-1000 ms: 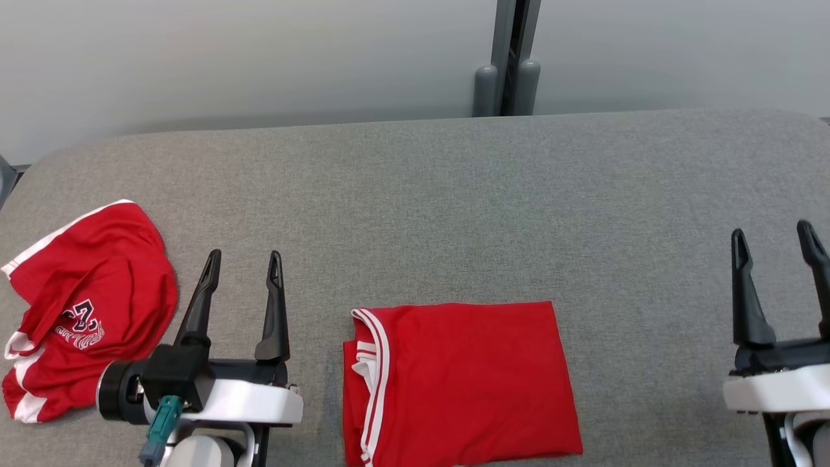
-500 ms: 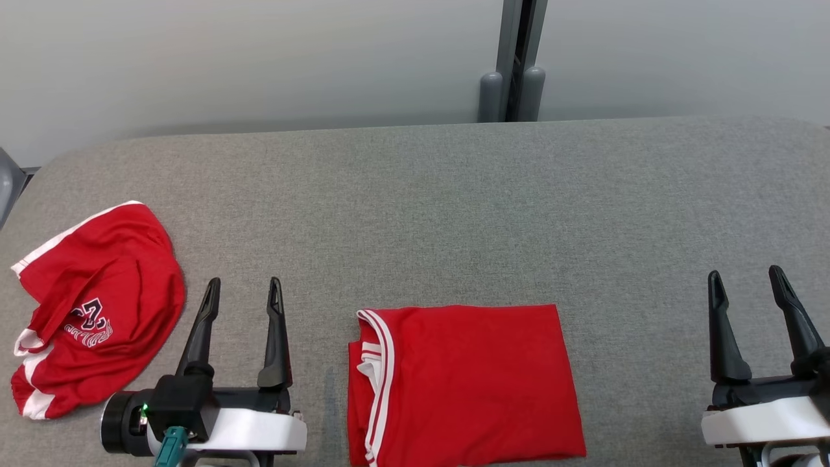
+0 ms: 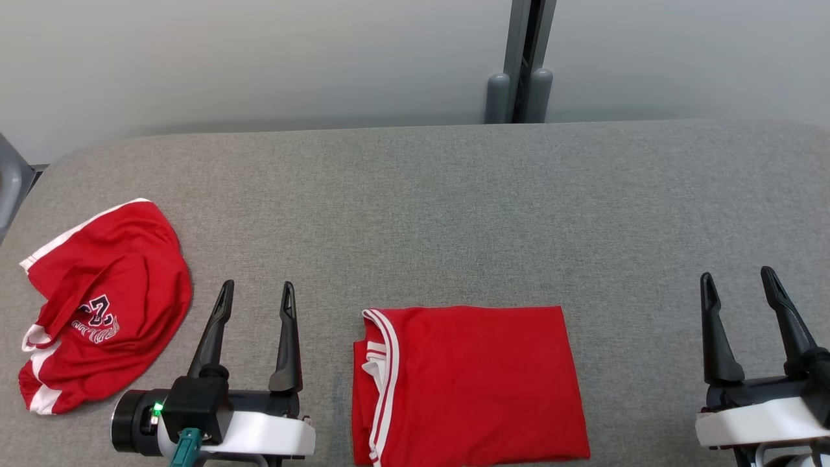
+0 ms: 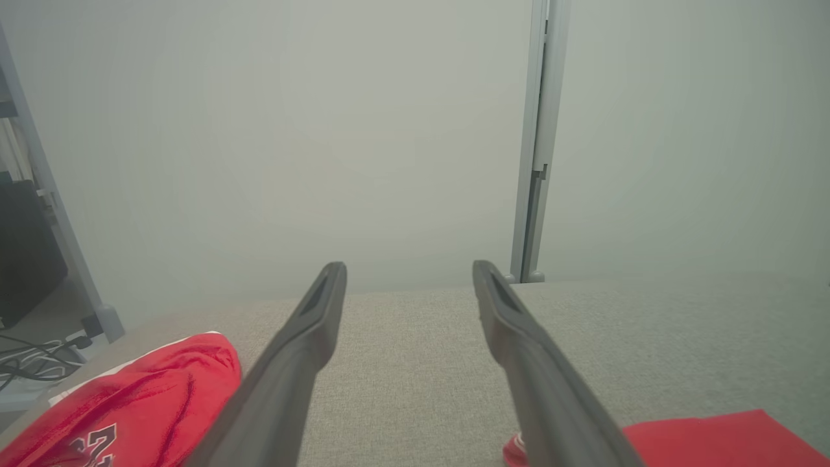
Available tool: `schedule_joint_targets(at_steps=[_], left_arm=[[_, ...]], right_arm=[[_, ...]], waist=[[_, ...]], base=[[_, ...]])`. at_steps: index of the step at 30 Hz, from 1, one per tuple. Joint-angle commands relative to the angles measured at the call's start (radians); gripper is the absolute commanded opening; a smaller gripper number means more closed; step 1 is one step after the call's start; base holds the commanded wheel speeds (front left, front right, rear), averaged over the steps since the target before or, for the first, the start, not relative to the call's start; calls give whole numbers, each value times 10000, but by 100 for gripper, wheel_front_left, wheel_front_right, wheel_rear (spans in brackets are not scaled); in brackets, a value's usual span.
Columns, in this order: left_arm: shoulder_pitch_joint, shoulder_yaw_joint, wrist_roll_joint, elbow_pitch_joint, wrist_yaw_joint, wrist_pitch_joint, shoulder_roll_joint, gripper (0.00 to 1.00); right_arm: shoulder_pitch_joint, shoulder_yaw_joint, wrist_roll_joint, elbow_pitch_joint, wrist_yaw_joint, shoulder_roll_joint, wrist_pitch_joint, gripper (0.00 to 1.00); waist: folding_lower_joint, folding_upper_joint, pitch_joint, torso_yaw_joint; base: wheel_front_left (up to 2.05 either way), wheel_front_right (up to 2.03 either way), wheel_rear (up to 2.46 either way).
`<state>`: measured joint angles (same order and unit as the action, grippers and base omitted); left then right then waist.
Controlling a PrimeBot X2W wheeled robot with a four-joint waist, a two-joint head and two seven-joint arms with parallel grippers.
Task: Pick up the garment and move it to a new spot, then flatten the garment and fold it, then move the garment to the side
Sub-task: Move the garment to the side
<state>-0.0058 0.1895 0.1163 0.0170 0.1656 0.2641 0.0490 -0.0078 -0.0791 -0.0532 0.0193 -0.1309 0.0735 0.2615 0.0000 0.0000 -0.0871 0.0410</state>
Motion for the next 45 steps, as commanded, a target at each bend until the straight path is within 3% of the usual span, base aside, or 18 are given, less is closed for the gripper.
schedule_joint_targets(at_steps=[1, 24, 37, 39, 45], left_arm=[[-20, -12, 61, 45, 49, 1, 36, 100], [-238, 56, 104, 108, -36, 1, 34, 100], [-579, 297, 167, 171, -47, 1, 36, 100], [-681, 371, 173, 171, -34, 1, 34, 100], [-794, 514, 100, 267, -53, 1, 36, 100]], right_arm=[[82, 20, 55, 33, 3, 35, 47, 100], [-43, 186, 142, 187, 3, 211, 48, 100], [-470, 3686, -3735, 2737, 1, 1530, -17, 100], [-748, 4528, -4754, 3070, 1, 1803, -399, 100], [-1338, 5704, -6761, 3328, 1, 2094, -1306, 100]], waist=[[0, 0, 20, 13], [0, 0, -173, 129], [0, 0, -775, 291], [0, 0, -893, 358], [0, 0, -1046, 520]], base=[[0, 0, 0], [0, 0, 0], [0, 0, 0], [0, 0, 0], [0, 0, 0]])
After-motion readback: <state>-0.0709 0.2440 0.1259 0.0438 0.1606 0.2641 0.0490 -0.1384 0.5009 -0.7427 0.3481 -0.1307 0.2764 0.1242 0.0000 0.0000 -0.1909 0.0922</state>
